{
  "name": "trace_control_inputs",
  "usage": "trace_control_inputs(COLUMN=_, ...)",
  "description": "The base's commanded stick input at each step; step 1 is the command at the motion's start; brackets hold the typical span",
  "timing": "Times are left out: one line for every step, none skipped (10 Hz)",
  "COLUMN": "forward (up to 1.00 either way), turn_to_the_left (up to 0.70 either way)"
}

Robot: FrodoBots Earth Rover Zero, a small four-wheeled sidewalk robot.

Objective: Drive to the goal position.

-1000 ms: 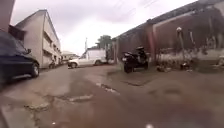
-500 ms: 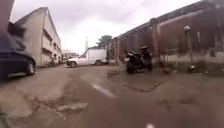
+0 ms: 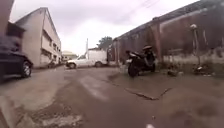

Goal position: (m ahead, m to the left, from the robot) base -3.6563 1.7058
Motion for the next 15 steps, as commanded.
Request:
trace_control_inputs(forward=0.85, turn_to_the_left=0.34)
trace_control_inputs(forward=0.85, turn_to_the_left=0.34)
trace_control_inputs(forward=0.85, turn_to_the_left=0.34)
trace_control_inputs(forward=0.85, turn_to_the_left=0.34)
trace_control_inputs(forward=0.85, turn_to_the_left=0.34)
trace_control_inputs(forward=0.85, turn_to_the_left=0.34)
trace_control_inputs(forward=0.54, turn_to_the_left=0.53)
trace_control_inputs(forward=0.15, turn_to_the_left=0.76)
trace_control_inputs(forward=0.0, turn_to_the_left=0.85)
trace_control_inputs(forward=0.0, turn_to_the_left=0.85)
trace_control_inputs(forward=0.0, turn_to_the_left=0.85)
trace_control_inputs(forward=0.0, turn_to_the_left=0.85)
trace_control_inputs(forward=0.0, turn_to_the_left=0.85)
trace_control_inputs(forward=0.0, turn_to_the_left=0.85)
trace_control_inputs(forward=0.0, turn_to_the_left=0.85)
